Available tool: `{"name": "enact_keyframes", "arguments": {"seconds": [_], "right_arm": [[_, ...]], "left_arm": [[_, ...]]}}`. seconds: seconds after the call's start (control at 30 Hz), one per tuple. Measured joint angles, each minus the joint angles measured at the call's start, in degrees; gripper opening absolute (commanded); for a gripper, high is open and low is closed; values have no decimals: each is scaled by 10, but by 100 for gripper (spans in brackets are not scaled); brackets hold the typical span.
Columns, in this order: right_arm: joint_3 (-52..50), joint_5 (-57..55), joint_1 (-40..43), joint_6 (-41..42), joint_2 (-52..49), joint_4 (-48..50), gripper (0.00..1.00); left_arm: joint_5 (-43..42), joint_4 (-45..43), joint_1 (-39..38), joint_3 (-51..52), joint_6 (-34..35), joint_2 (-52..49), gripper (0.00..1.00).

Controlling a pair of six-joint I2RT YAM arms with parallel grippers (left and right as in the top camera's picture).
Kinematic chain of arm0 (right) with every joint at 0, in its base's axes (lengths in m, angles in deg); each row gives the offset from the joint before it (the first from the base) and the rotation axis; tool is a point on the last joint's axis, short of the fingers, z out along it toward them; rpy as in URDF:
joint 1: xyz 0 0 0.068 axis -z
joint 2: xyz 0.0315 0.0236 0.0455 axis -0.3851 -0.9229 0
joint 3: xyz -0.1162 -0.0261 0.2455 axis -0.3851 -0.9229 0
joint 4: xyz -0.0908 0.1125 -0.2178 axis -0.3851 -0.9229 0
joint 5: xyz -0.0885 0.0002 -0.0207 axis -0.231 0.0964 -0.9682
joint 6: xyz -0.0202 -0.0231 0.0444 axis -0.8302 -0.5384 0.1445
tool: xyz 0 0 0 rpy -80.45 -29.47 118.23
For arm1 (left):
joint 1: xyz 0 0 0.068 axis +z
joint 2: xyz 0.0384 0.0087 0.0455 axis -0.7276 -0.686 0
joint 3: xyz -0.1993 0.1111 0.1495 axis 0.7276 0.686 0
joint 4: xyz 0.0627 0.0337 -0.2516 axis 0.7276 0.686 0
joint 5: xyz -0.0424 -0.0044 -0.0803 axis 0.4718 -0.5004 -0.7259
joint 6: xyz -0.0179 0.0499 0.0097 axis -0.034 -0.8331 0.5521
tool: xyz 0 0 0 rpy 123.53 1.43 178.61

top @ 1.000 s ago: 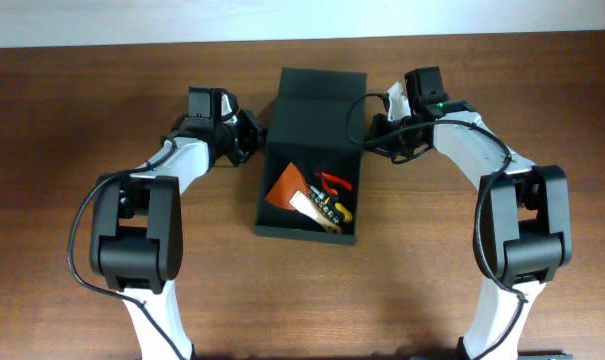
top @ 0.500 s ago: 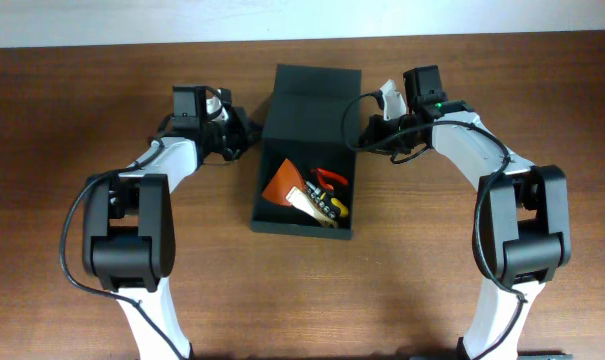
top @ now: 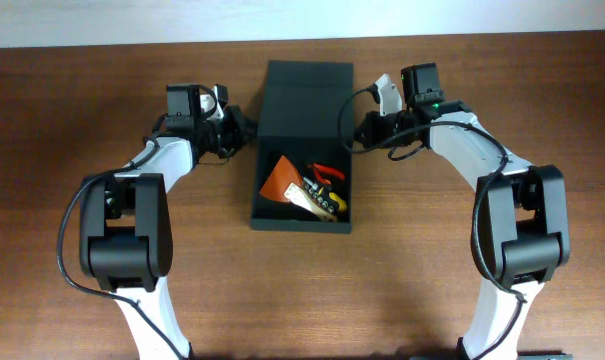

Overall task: Pack container
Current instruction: 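Bring both grippers to the upright lid's two top corners, then grip the lid with both grippers and tilt it forward over the box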

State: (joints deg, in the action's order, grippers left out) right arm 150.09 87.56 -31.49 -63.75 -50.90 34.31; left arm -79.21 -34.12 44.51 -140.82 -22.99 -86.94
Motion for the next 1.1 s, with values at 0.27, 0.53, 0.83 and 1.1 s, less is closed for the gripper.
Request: {"name": "enact_keyframes", "arguments": {"seconds": [0.27, 0.53, 0.83, 1.1], "right_arm": [[0, -11, -5, -25, 1, 18, 4], [0, -13, -6, -85, 11, 25, 4], [0, -17, -7, -128, 37, 44, 4], [0, -19, -12, -151, 53, 50, 4]], "left_arm": [[-3, -21, 3, 0, -37, 0, 2], [-12, -14, 7, -12, -94, 0, 2], [-23, -14, 8, -51, -144, 0, 2], [-24, -4, 11, -83, -162, 0, 2]]}}
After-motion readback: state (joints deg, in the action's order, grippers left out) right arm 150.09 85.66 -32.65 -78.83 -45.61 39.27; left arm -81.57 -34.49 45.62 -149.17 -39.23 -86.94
